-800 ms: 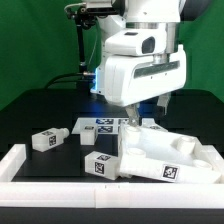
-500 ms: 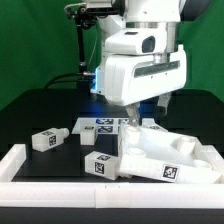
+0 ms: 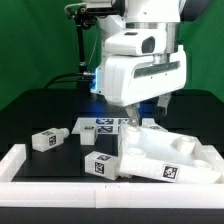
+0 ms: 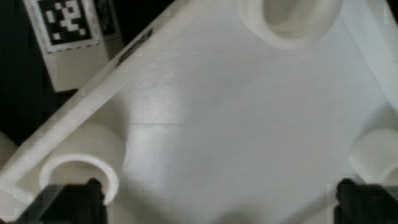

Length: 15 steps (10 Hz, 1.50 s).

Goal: Assemble one leg

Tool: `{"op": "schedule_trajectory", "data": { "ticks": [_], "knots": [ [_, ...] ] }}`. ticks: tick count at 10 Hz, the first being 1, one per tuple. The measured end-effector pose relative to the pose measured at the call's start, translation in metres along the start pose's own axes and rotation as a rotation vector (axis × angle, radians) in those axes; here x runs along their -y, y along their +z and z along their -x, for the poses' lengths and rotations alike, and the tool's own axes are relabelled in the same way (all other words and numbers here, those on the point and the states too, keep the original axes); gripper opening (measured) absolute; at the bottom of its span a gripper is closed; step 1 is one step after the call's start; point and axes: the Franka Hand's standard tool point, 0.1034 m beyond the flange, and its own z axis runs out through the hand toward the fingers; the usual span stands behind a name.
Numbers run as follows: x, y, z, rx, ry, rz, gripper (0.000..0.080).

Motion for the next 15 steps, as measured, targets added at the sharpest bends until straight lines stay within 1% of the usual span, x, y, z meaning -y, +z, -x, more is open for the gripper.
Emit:
{"op": "schedule_trajectory", "data": {
  "ticks": [1,2,3,4,5,8,9,11,12,13,15],
  "knots": [
    [-0.011,0.0,0.011,0.006,-0.061,0.001,0.0649],
    [-0.026,-0.001,0.026,0.013,-0.14,0.001,0.0649],
    [-0.043,0.001,0.04,0.021,-0.19,-0.006,0.0649],
    [-0.057,0.006,0.048,0.026,-0.242,-0.014,0.0649],
    [-0.062,0.013,0.057,0.03,-0.259,-0.023,0.0649],
    [-0.06,0.014,0.057,0.031,-0.253,-0.026,0.0649],
    [-0.061,0.018,0.059,0.031,-0.285,-0.028,0.0649],
    [-0.063,0.037,0.07,0.037,-0.338,-0.05,0.0649],
    [-0.061,0.045,0.071,0.039,-0.338,-0.059,0.0649],
    [-0.059,0.053,0.072,0.038,-0.337,-0.061,0.0649],
    [-0.052,0.071,0.074,0.049,-0.307,-0.086,0.0649]
  ]
}}
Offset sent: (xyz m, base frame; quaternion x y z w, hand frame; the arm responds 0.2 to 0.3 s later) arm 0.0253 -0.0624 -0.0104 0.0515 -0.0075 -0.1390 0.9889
